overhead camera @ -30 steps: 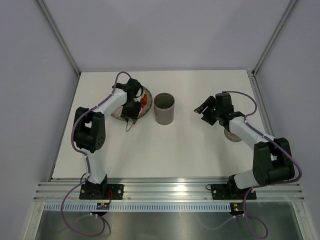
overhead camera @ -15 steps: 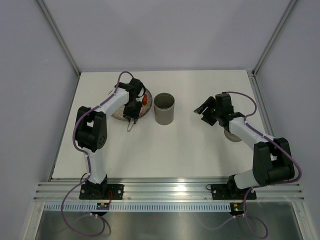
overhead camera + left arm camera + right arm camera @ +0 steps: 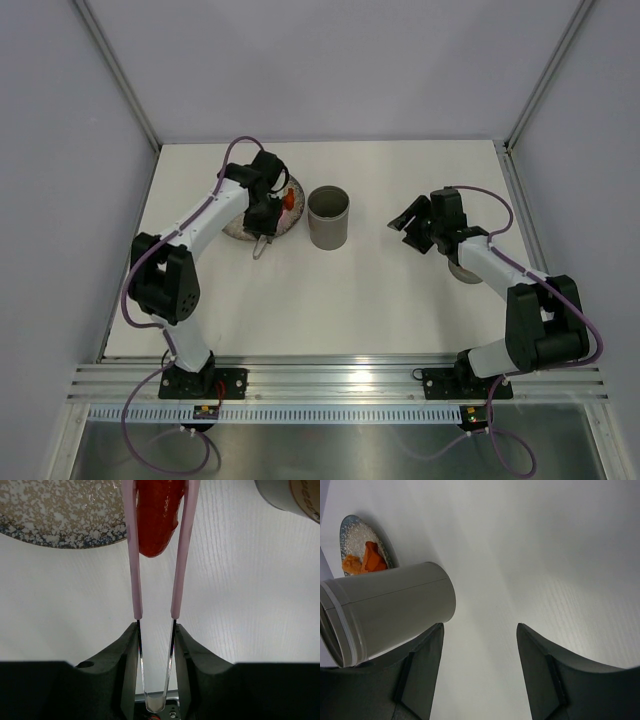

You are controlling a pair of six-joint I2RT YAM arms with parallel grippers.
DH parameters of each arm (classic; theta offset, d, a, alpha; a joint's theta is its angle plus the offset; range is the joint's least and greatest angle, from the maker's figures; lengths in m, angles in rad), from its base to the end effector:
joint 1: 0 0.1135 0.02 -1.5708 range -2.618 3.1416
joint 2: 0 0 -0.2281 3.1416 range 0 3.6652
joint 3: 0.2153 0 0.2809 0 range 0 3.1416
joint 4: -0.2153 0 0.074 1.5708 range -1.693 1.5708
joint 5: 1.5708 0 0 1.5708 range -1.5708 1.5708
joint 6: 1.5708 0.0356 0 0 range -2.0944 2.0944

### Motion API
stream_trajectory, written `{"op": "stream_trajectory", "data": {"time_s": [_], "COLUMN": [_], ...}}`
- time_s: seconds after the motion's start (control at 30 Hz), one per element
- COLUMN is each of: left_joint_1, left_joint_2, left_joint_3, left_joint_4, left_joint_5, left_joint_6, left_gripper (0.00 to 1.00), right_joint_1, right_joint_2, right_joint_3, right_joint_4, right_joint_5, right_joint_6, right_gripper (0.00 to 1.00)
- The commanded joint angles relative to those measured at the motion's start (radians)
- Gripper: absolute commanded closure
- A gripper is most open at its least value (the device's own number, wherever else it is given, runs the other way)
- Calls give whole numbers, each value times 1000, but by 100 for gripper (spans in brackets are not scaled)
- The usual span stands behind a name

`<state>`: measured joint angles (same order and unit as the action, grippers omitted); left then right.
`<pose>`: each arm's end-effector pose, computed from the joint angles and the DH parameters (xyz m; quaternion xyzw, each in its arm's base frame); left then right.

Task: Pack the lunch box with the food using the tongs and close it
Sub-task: Pick up the fake food from the plate.

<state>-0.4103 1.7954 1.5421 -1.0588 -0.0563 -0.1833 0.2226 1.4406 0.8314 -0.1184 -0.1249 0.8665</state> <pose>0.3488 -0.1496 0.2193 0.1087 0.9853 -0.0110 0.1315 0.3223 0.0775 0.1592 0.2639 0.8719 0.2603 0.3199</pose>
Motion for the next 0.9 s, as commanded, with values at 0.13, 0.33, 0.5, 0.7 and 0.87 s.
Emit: {"op": "stream_trajectory", "data": {"time_s": [0.13, 0.33, 0.5, 0.7, 0.87], "left_joint_1": [2, 4, 4, 5, 2], "left_joint_2": [-51, -70, -131, -217, -274], "left_joint_3": [6, 36, 90, 134, 168], "left_joint_4": [10, 13, -12, -36, -38], "left_joint_5": [-59, -93, -67, -2, 87], "left_joint_6": [-33, -62, -65, -47, -36], "left_gripper": [100, 100, 100, 100, 100], "right_joint_1": [4, 3, 3, 4, 4], "right_joint_2": [-40, -54, -60, -68, -66], "right_joint_3": [-12, -15, -15, -11, -9], "right_joint_4": [36, 23, 22, 26, 26], "right_joint_5": [-15, -5, -8, -18, -18], "right_joint_6": [8, 3, 3, 6, 8], "right_gripper": [32, 32, 32, 32, 32]}}
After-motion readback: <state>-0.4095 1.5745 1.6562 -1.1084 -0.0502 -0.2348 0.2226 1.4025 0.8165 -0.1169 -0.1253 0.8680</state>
